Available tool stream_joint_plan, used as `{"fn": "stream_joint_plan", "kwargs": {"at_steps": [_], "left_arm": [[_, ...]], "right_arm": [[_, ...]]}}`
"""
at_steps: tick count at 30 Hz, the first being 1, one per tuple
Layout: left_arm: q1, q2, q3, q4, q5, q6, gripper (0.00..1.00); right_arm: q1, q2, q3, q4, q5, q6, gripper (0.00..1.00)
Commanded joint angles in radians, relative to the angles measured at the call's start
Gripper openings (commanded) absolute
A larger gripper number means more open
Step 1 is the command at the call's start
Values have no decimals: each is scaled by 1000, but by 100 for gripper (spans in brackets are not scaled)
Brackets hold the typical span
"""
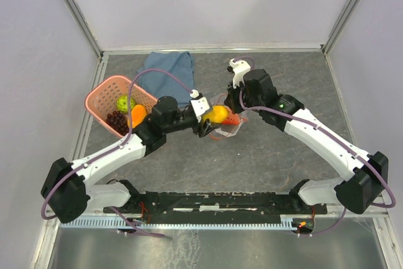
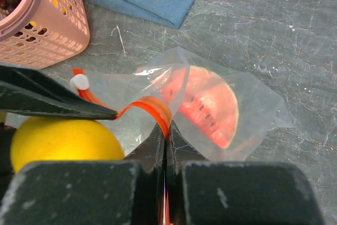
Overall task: Place the food in the zip-top bag and seal the zipper
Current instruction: Place the fake fruit in the zipper food storage bag.
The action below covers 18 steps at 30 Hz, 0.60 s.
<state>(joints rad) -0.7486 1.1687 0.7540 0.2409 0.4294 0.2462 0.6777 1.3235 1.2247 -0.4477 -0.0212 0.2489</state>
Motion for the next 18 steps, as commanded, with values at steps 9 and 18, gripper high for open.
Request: {"fn": "stream_joint_plan", "kwargs": {"at_steps": [9, 18], "left_arm": [[-15, 14, 77, 56, 147, 9, 48], [-21, 23, 81, 118, 224, -15, 47]], "right_arm": [[-3, -11, 15, 74, -41, 20, 2], [-3, -2, 7, 86, -44, 20, 2]]}}
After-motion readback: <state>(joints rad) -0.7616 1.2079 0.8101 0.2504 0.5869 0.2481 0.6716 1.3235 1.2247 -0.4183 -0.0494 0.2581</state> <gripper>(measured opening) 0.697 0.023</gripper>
